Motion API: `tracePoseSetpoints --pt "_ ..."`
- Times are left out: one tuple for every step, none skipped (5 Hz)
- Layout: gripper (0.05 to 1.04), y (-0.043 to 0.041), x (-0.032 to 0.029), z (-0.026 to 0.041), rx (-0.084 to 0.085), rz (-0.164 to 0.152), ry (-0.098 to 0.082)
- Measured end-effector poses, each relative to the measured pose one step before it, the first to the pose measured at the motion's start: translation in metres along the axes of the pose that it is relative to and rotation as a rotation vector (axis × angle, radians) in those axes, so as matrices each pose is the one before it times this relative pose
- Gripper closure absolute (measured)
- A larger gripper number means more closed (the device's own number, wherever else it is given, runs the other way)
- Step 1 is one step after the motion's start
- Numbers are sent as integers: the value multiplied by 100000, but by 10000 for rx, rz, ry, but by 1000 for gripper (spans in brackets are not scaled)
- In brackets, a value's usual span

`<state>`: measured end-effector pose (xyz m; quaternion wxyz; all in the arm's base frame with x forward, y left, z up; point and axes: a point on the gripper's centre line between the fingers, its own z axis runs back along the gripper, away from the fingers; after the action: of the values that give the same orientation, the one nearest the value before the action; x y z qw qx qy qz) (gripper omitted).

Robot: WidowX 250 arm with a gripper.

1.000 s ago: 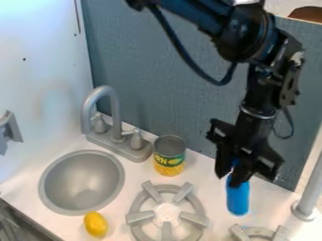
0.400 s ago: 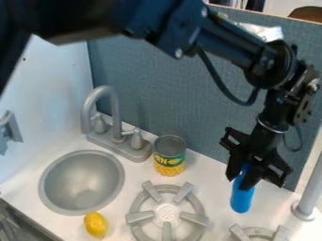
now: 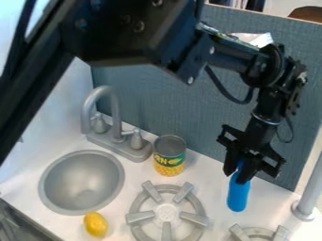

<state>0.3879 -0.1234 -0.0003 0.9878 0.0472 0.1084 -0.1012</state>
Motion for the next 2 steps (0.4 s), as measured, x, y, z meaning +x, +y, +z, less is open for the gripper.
tracePoseSetpoints --pt "741 -208 632 -279 -26 -237 405" --pt "741 161 -200 -863 147 60 354"
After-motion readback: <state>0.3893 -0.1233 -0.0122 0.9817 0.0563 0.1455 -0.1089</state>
